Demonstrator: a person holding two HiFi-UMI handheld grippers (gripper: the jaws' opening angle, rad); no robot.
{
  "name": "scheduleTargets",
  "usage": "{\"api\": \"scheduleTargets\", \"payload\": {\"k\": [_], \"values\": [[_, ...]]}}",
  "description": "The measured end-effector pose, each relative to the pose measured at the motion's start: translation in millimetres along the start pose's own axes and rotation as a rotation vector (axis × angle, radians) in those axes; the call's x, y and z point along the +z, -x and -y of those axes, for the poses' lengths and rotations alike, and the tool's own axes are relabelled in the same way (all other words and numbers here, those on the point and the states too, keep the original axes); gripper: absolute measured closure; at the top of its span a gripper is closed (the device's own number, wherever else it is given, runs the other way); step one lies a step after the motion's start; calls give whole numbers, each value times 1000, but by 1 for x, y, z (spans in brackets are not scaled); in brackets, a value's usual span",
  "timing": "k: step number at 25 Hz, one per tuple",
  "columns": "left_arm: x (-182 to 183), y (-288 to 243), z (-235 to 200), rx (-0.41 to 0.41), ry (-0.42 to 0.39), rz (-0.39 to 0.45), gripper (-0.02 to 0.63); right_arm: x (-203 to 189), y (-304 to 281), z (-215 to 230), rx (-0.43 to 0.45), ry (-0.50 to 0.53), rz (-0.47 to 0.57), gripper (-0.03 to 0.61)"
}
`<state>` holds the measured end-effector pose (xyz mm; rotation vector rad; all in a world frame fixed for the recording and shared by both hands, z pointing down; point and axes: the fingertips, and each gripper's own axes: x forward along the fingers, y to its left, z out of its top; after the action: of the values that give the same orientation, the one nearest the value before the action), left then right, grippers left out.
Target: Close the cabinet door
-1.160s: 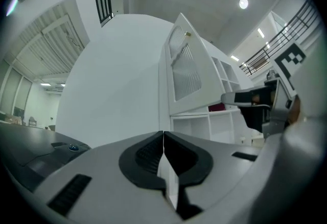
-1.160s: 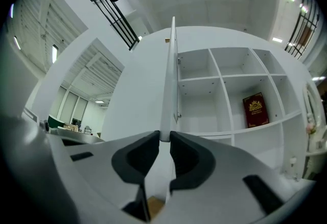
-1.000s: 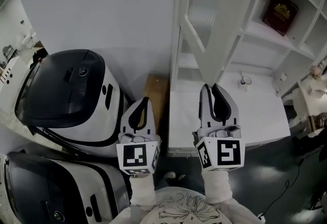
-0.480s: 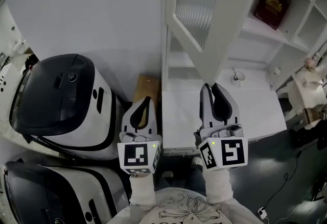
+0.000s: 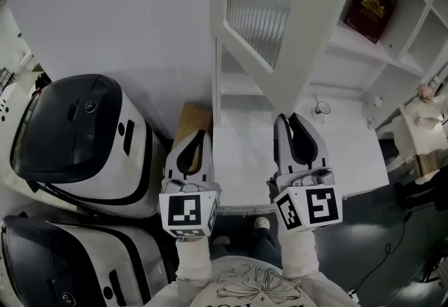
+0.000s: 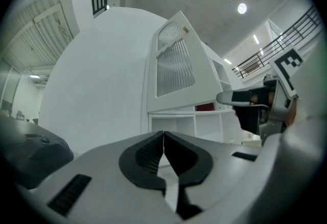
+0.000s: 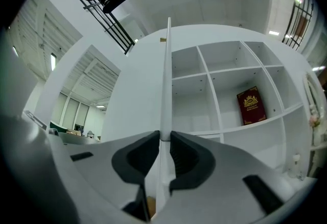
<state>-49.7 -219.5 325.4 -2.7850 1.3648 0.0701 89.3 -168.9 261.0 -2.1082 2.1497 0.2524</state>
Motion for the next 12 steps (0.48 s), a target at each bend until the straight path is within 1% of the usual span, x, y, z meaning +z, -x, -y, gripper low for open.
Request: {"api": "scheduleTargets", "payload": {"k": [7,12], "values": [[-8,-18,24,9,-2,-19,609,-2,-3,23,71,-8,18,515],[-7,-32,34,14,-13,-17,609,-5,-9,47,72,-45,25,512]]}}
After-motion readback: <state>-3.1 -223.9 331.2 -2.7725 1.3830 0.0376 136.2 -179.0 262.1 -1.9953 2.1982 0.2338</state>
